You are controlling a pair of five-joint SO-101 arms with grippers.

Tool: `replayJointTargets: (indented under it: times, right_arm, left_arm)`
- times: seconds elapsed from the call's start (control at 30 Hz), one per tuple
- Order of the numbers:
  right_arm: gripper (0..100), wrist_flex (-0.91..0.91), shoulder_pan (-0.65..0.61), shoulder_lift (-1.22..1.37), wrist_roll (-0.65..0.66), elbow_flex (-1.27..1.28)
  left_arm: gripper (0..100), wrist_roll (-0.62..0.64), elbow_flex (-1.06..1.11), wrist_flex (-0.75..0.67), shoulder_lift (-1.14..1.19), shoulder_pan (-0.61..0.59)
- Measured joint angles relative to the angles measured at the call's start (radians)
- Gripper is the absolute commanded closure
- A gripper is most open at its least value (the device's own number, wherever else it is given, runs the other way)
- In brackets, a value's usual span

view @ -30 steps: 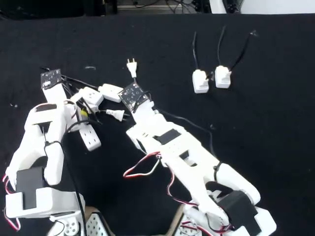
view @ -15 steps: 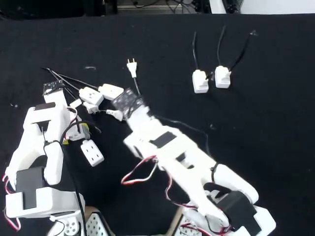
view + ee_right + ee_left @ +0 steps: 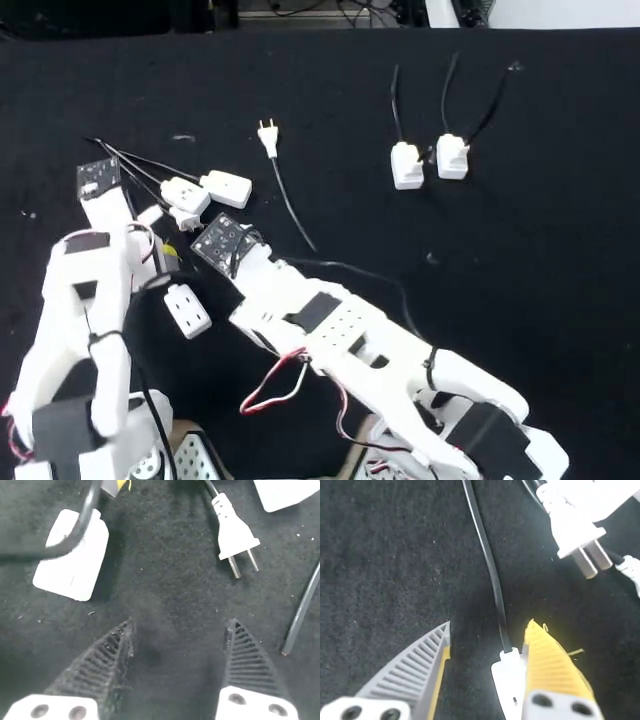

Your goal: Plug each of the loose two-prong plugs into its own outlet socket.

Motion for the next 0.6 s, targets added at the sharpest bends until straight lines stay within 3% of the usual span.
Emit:
replayJointTargets:
  times: [0.6]
  right_arm:
    - [72.3, -0.117, 0.249, 0.0, 0.0, 0.0]
  left_arm:
    - [76, -0.002, 0.037, -0.028, -0.071, 0.0]
